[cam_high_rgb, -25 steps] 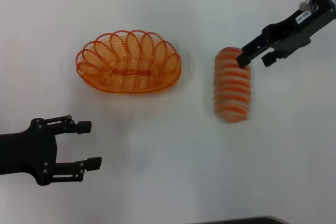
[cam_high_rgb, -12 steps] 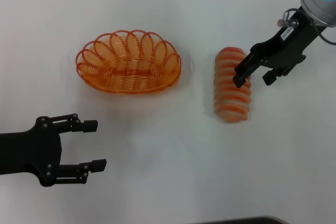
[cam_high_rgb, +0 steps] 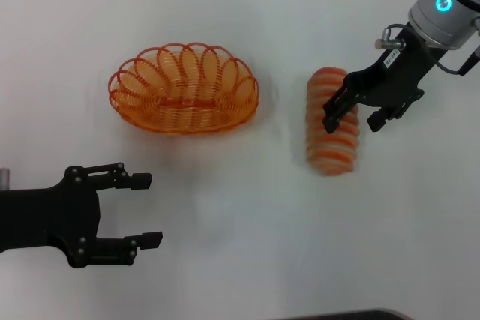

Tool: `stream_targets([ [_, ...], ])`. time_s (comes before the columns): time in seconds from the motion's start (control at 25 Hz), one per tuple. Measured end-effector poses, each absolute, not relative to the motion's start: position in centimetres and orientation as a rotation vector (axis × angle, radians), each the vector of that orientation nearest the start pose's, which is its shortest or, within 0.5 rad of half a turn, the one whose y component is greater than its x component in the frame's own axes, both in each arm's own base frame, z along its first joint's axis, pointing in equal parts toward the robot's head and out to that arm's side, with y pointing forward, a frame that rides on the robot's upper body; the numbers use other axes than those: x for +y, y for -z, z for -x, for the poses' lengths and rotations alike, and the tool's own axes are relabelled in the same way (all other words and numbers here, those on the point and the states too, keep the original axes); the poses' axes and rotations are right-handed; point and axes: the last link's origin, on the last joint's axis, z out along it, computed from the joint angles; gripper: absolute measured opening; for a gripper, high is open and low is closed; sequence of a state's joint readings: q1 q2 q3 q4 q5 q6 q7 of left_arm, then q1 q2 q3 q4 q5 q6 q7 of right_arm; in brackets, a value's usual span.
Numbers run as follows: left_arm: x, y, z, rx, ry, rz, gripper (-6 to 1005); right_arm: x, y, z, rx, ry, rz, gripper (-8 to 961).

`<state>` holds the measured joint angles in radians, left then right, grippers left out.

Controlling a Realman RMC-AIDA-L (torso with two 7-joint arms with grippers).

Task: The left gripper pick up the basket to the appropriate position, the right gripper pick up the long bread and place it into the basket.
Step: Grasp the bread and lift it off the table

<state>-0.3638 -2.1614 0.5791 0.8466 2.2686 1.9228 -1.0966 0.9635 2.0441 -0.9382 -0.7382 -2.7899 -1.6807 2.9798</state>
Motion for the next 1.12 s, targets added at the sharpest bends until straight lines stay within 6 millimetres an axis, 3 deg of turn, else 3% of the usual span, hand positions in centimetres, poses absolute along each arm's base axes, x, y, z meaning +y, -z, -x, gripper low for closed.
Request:
stream_targets([
  [1.12, 24.1, 0.9, 28.7, -0.269, 0.627, 2.995, 797, 38.3, 2.2, -21.4, 2.014, 0.514, 2.046, 831],
])
